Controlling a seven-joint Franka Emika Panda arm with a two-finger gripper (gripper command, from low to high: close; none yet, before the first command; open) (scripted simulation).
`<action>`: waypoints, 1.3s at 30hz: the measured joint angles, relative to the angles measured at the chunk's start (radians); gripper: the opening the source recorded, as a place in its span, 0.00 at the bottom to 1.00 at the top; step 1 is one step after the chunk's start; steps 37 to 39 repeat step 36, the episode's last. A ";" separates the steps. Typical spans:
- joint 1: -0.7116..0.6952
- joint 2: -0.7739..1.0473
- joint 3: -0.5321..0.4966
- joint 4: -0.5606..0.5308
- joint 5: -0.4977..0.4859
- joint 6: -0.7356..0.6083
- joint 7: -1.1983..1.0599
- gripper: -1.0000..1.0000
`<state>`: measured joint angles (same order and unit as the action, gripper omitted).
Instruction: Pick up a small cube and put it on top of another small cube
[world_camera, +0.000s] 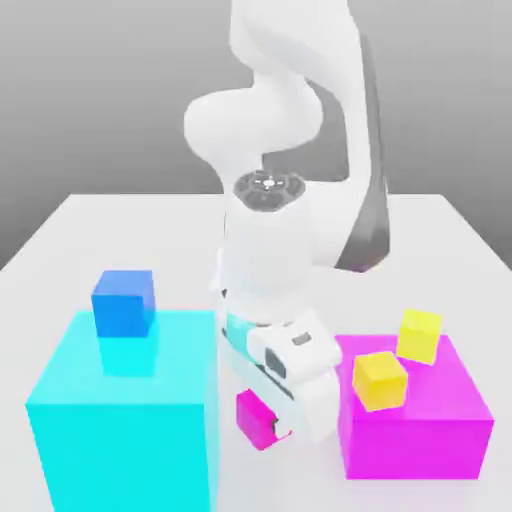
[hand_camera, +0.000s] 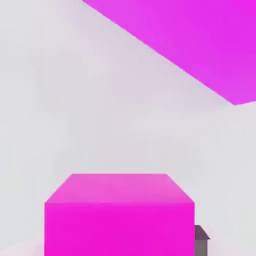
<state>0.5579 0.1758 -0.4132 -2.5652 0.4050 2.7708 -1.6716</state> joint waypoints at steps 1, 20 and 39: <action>-0.005 -0.003 0.027 0.025 0.044 -0.018 -0.045 0.00; 0.049 -0.255 0.124 0.106 -0.155 -0.361 -0.215 0.00; 0.031 -0.256 0.161 -0.026 -0.439 -0.260 -0.150 1.00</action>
